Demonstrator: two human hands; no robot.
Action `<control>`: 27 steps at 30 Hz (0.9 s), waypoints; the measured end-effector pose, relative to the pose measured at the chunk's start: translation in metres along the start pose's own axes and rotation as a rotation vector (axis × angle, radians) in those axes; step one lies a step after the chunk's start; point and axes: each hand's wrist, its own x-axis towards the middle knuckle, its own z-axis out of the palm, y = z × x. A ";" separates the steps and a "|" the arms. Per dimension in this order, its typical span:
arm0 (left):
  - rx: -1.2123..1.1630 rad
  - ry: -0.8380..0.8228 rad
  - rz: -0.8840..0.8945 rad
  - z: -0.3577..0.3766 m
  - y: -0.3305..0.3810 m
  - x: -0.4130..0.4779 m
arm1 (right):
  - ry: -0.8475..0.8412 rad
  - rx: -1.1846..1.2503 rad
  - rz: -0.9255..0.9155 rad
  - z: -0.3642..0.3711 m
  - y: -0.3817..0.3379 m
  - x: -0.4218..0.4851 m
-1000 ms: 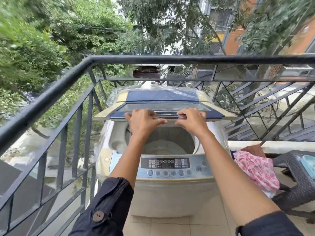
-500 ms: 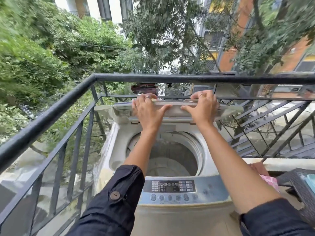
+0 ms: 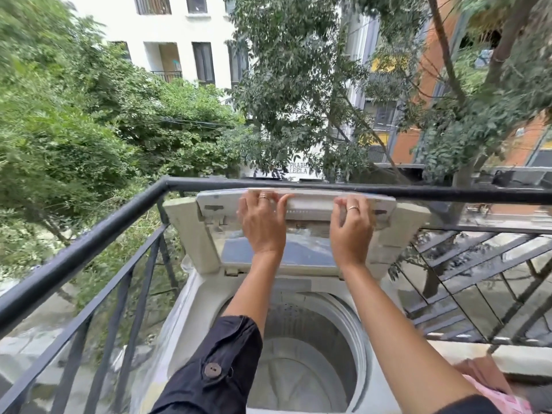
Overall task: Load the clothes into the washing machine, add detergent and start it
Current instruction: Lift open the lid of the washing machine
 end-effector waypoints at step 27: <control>-0.017 -0.088 -0.260 0.093 -0.039 0.064 | -0.285 0.136 0.103 0.108 0.049 0.055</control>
